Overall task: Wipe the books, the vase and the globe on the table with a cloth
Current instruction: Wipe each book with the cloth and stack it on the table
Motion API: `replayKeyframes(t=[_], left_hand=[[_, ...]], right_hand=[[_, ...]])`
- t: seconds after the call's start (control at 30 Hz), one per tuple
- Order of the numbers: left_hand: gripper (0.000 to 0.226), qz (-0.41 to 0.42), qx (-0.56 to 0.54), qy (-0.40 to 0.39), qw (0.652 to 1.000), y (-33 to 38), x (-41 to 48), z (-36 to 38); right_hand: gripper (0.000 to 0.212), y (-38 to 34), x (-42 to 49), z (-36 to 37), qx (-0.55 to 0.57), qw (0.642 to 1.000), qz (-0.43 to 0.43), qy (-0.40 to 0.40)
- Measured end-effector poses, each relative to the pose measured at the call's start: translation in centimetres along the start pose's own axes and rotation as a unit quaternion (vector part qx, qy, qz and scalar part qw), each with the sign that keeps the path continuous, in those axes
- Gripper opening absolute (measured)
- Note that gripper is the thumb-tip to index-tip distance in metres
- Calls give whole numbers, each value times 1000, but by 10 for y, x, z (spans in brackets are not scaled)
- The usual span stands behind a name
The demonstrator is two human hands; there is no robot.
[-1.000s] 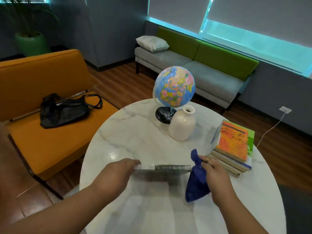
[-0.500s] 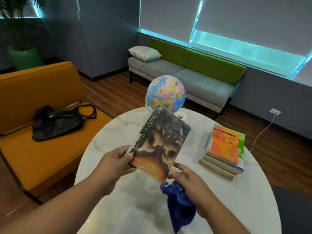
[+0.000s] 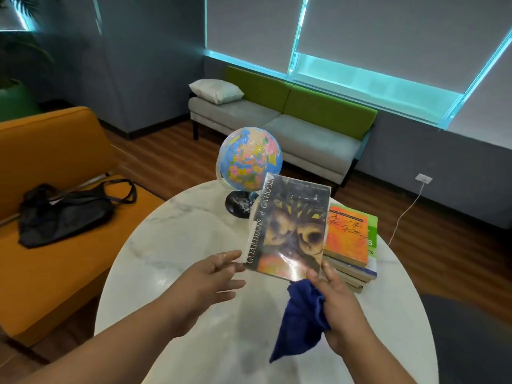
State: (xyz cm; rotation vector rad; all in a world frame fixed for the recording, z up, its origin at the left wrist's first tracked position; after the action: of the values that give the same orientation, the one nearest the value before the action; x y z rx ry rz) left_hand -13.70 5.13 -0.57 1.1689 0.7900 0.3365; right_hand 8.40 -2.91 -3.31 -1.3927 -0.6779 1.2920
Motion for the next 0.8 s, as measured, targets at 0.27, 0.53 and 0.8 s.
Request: replayKeyframes(t=[0.27,0.53,0.8], left_hand=[[20,-75,59,40,995,-31,-15,-29],[18,-129,50,78,987,-58,-29,-56],[24,-185,42,80,979,-81,-36,-71]], right_hand=[[19,-44,26,-107,27,990,2,141],[13,-36,40,-171,-74,957,143,240],[24,-27,53,-180,-150,952,127,234]])
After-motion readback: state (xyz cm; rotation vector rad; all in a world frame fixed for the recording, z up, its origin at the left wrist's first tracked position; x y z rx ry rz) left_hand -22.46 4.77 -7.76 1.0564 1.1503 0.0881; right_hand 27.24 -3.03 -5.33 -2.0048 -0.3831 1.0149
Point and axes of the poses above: each hand's wrist, its own x-axis towards the middle knuckle, its own z-axis out of the palm, y = z × x, the point moved 9 cm from there along x, towards the middle knuckle, and after that the axes turned 14 degrees about -y, right-handed, at the moved point
